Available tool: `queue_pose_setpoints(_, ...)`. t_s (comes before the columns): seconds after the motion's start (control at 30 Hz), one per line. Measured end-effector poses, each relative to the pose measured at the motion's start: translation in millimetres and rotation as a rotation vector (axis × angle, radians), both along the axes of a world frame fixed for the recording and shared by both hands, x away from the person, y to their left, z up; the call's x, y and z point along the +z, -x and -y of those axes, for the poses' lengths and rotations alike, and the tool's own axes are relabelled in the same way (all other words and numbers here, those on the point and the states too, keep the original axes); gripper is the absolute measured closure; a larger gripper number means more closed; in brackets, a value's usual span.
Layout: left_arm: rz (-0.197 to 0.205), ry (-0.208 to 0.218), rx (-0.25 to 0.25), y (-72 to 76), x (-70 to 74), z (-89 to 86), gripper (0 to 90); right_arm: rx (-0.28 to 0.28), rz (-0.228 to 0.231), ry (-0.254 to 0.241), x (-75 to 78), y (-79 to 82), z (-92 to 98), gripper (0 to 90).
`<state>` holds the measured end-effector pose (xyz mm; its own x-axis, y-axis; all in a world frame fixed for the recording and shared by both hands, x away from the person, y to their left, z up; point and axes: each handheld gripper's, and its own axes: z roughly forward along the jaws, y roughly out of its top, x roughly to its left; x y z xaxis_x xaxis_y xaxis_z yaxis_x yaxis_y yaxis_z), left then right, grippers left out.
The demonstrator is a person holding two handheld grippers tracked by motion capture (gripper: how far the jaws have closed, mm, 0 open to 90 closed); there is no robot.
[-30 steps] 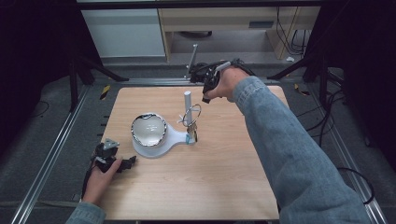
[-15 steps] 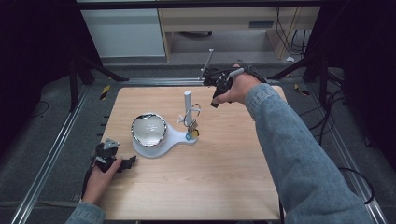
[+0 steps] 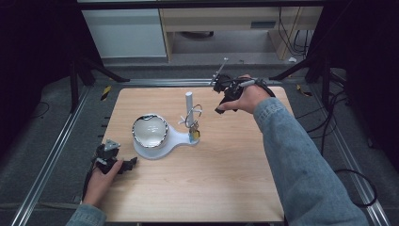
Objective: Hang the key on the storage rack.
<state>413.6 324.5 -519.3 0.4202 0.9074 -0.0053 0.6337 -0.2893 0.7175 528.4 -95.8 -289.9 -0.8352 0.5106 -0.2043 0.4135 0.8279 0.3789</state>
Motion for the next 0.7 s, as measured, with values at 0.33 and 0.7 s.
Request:
queue_pose_setpoints(0.33,0.0,-0.001,-0.001,0.0,0.0,0.0,0.0,-0.041,0.032,-0.032,-19.4,0.6,8.9,7.8)
queue_pose_setpoints(0.7,0.001,0.001,0.001,0.1,-0.1,0.1,0.0,-0.071,0.083,-0.095,-37.3,9.0,29.4,9.8)
